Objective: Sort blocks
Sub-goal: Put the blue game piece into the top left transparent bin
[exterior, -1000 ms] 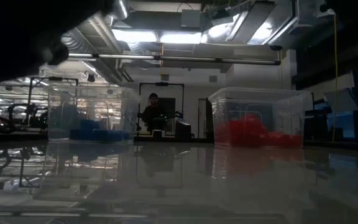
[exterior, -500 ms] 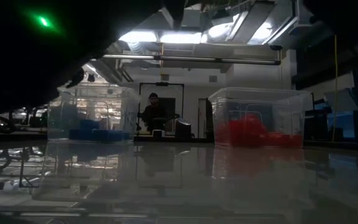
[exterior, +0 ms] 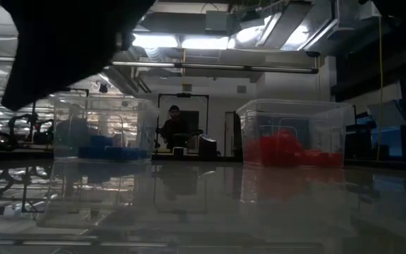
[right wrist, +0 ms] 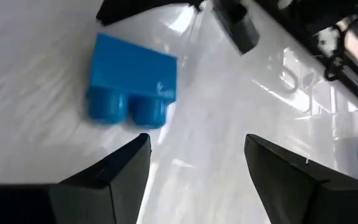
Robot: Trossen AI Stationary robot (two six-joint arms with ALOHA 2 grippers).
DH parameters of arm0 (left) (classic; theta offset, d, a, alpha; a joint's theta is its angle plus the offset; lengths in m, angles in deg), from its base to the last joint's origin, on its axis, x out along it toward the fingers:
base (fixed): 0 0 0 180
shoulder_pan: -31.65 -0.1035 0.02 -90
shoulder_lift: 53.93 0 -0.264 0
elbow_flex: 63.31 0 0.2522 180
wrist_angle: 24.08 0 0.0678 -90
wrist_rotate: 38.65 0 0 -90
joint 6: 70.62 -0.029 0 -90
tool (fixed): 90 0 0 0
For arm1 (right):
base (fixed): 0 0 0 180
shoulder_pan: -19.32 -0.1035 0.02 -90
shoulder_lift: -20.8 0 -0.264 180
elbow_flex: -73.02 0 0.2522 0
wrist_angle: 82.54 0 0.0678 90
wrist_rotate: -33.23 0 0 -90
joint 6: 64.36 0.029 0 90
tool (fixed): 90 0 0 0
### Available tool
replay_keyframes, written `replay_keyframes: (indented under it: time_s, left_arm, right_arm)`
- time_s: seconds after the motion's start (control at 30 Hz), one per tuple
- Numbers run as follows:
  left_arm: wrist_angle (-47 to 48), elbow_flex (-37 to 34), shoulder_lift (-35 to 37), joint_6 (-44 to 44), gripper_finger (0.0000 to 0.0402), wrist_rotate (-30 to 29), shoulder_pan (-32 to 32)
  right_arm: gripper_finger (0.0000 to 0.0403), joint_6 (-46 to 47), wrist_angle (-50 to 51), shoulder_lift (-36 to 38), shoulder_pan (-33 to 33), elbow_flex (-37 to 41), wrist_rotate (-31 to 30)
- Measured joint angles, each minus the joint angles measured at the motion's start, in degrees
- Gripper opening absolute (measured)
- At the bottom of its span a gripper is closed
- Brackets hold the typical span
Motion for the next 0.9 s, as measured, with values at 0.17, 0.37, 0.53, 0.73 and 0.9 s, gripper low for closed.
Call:
replay_keyframes:
  time_s: [0.17,0.37,0.53,0.73,0.9]
  left_arm:
    - [-0.06,0.00,0.19,0.82,0.0003,0.23,0.41]
    - [0.54,0.00,0.57,0.82,0.0003,0.38,0.43]
    - [1.05,0.00,0.57,0.71,0.0003,0.38,0.44]
    - [0.82,0.00,0.59,-0.18,0.0003,-0.63,0.37]
    - [0.85,0.00,0.59,-0.42,0.0003,-1.64,0.36]
  right_arm:
    - [0.0260,0.23,-0.26,0.06,-0.13,0.11,1.54]
    - [0.0304,1.73,-4.08,0.04,0.17,0.11,3.86]
    - [0.0388,1.95,-10.18,-0.74,-0.23,0.02,7.67]
    - [0.0377,4.64,-16.42,-3.94,0.14,0.04,9.55]
    - [0.0397,4.97,-19.72,-6.41,1.01,0.07,10.10]
